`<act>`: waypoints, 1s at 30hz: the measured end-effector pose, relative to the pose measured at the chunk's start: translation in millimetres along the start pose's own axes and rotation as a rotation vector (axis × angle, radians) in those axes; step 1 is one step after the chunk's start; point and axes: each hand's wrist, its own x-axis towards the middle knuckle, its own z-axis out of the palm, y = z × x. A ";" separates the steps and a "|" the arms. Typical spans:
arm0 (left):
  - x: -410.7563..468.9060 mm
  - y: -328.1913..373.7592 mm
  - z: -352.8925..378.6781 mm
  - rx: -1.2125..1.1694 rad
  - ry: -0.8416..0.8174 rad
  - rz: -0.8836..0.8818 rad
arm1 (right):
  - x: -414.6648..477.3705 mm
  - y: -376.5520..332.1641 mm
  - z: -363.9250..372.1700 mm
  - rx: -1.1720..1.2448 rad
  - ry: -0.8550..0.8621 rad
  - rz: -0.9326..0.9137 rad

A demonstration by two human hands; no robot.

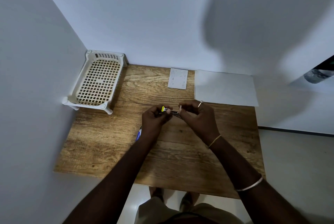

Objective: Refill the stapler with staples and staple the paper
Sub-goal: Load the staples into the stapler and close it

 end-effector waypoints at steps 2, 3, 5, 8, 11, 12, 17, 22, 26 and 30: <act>0.1 7.4 5.3 -0.076 -0.004 -0.007 | 7.0 -15.5 -0.7 -0.069 -0.030 -0.152; -0.4 12.5 8.3 -0.103 -0.004 -0.005 | 10.5 -21.9 -1.5 -0.106 -0.049 -0.220; -1.0 24.7 14.6 -0.149 0.000 -0.002 | 18.1 -30.5 -3.6 -0.170 -0.066 -0.329; -1.2 43.0 21.6 -0.217 0.009 0.002 | 27.0 -37.0 -8.4 -0.261 -0.034 -0.426; -0.3 59.1 25.2 -0.261 0.004 0.027 | 34.7 -44.7 -15.5 -0.353 0.004 -0.464; -0.5 63.2 25.8 -0.275 0.001 0.030 | 36.9 -47.7 -18.0 -0.372 0.017 -0.476; -2.4 76.8 31.7 -0.291 0.005 0.031 | 44.0 -61.8 -31.4 -0.367 0.023 -0.496; -2.3 94.9 33.7 -0.368 0.031 0.009 | 48.0 -73.1 -43.0 -0.367 -0.011 -0.454; -5.6 104.2 39.9 -0.391 0.018 0.002 | 52.0 -89.7 -43.3 -0.354 -0.028 -0.397; -4.7 116.0 44.2 -0.441 0.017 0.007 | 56.7 -106.5 -42.0 -0.266 -0.104 -0.328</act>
